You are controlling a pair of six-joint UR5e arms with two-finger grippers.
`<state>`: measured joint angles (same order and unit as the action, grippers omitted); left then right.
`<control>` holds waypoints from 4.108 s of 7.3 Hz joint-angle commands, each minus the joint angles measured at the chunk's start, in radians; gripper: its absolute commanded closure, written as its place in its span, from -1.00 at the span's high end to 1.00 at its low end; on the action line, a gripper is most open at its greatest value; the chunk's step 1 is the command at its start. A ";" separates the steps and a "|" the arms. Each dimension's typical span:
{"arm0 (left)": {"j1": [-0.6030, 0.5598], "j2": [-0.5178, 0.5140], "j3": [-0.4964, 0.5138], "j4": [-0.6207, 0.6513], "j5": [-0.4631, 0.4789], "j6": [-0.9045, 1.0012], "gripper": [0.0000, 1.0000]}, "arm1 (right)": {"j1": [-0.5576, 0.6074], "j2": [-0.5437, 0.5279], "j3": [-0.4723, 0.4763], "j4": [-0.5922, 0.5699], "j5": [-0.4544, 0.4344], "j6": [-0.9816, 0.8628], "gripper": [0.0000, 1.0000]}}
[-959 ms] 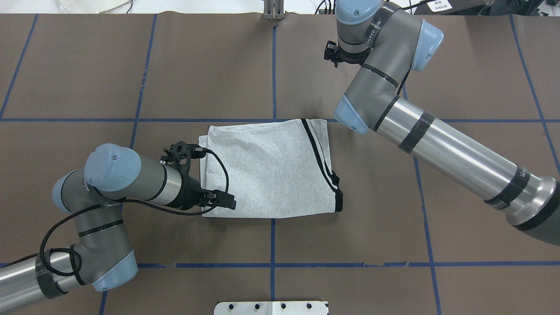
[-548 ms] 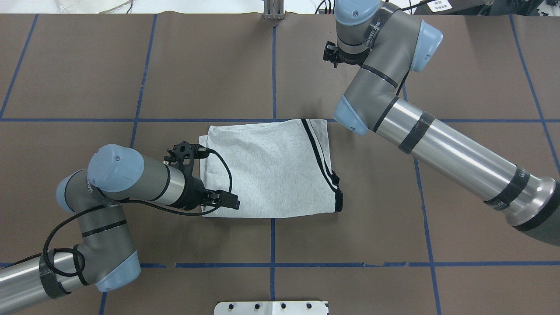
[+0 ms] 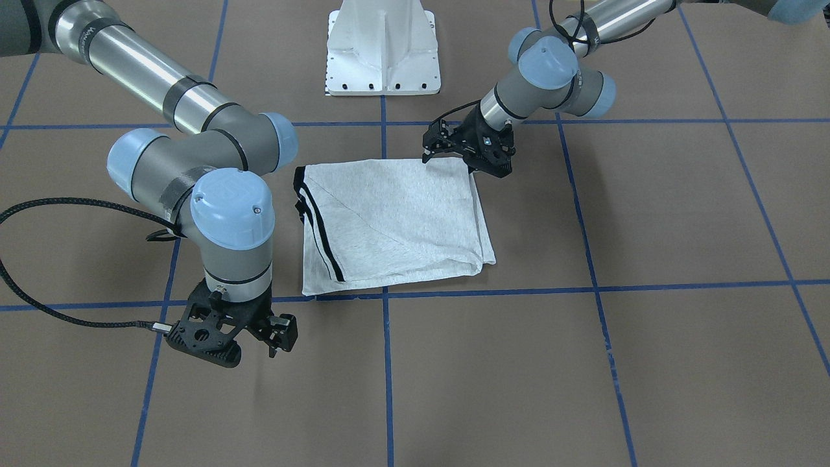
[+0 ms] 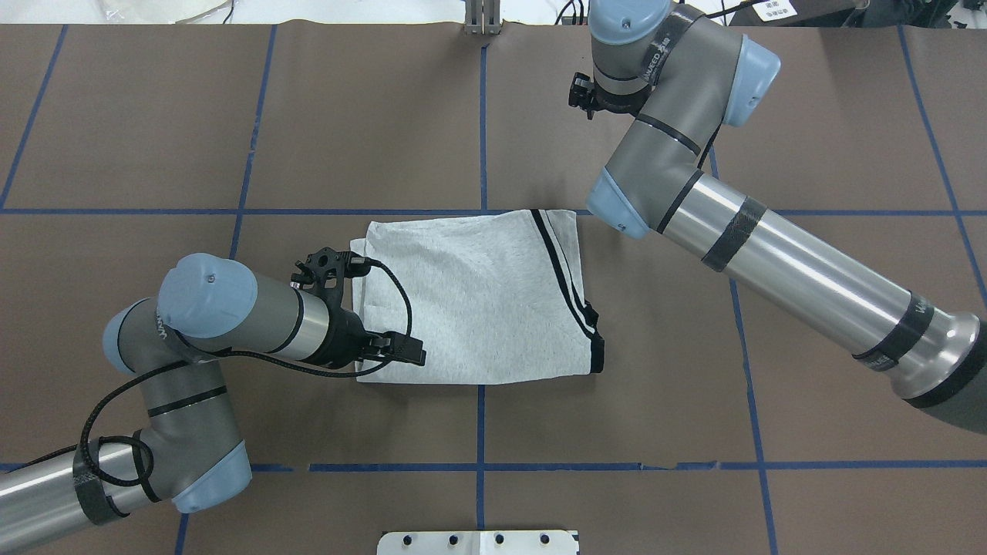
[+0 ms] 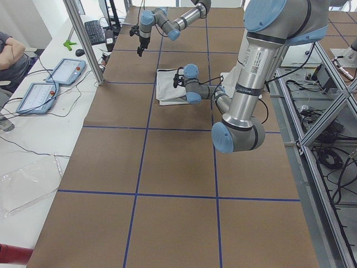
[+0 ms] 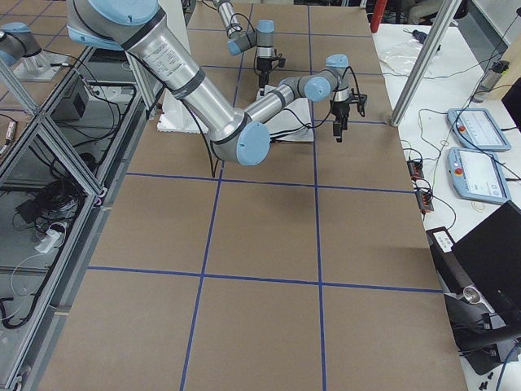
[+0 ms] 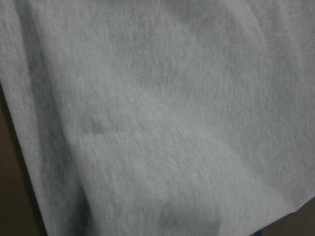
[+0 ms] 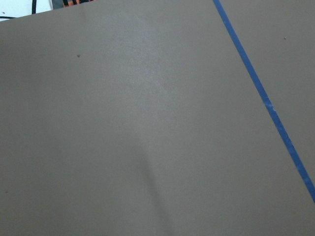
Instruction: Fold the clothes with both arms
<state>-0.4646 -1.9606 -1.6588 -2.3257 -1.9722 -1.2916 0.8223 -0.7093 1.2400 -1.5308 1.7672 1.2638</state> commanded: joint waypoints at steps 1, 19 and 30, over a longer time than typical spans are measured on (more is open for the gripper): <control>0.000 -0.006 0.016 -0.009 0.012 -0.003 1.00 | 0.000 -0.005 0.006 0.001 0.000 0.000 1.00; -0.025 0.155 -0.137 -0.020 -0.147 0.011 0.31 | 0.000 -0.015 0.021 0.000 0.000 0.000 1.00; 0.006 0.062 -0.027 -0.020 -0.097 -0.147 0.29 | 0.000 -0.027 0.024 0.003 0.000 -0.001 1.00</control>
<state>-0.4751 -1.8997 -1.6883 -2.3467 -2.0696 -1.4379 0.8221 -0.7360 1.2640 -1.5273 1.7673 1.2626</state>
